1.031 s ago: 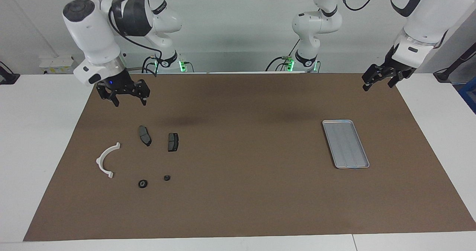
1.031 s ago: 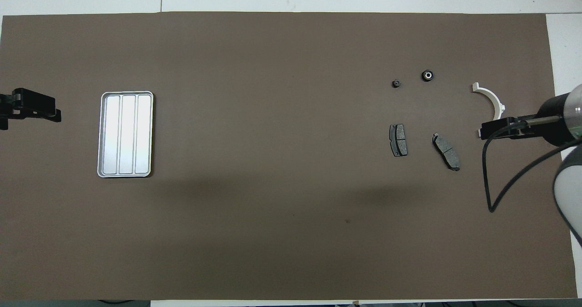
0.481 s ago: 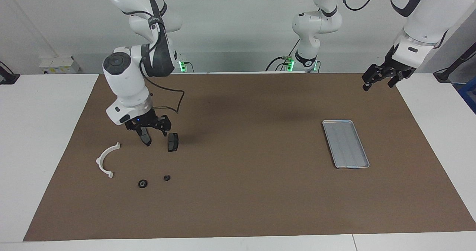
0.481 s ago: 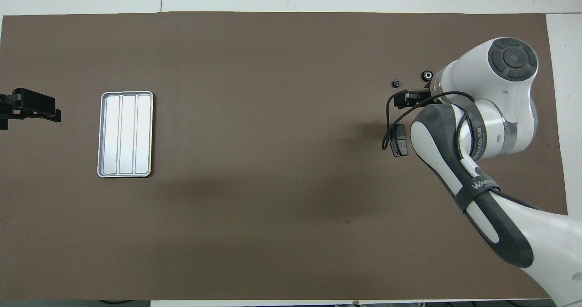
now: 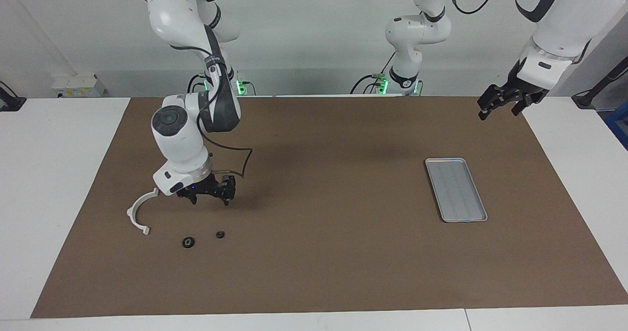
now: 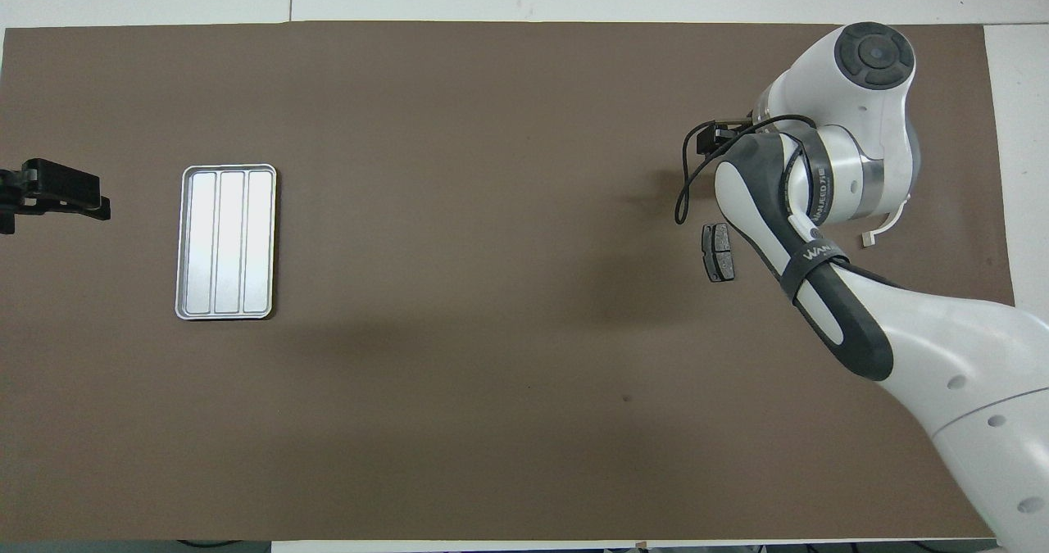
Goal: Pick bearing gear from pile to tray
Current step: 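Reach the right gripper to the small dark bearing and grasp it, then carry the bearing with the right gripper to mid-table and release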
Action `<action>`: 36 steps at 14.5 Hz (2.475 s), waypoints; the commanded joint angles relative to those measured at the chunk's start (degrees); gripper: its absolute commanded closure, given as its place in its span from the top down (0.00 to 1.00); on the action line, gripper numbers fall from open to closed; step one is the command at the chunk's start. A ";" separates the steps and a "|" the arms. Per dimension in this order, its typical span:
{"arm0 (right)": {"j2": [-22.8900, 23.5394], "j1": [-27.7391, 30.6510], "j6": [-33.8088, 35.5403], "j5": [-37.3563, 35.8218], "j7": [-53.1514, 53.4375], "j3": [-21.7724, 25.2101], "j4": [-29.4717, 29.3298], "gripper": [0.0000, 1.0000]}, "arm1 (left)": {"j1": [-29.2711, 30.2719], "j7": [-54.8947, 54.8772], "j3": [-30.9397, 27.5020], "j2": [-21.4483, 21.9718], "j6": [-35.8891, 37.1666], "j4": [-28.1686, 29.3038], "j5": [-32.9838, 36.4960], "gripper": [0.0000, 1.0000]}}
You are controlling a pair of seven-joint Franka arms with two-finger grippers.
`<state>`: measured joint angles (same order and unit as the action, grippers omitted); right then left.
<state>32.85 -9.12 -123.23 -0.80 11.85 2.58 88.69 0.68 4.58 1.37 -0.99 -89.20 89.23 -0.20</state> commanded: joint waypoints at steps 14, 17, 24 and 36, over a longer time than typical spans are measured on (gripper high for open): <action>7.66 -0.90 -0.35 -0.52 0.72 -0.47 -6.95 0.81 | -0.07 0.61 0.03 0.73 0.51 0.86 0.02 1.00; 7.66 -0.63 -2.54 -0.26 0.72 -0.47 -6.86 0.64 | -0.07 0.61 0.03 0.73 0.51 0.86 0.02 1.00; 7.58 -0.02 -4.21 0.27 0.72 -0.47 -6.08 0.35 | -0.07 0.61 0.03 0.73 0.51 0.86 0.02 1.00; 6.18 0.07 5.85 -0.44 -0.86 -0.39 -10.17 0.00 | -0.07 0.61 0.03 0.73 0.51 0.86 0.02 1.00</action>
<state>39.56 -9.71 -123.27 -0.82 11.87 2.58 81.99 0.68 4.58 1.39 -0.99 -89.19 89.23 -0.20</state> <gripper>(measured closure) 0.767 0.000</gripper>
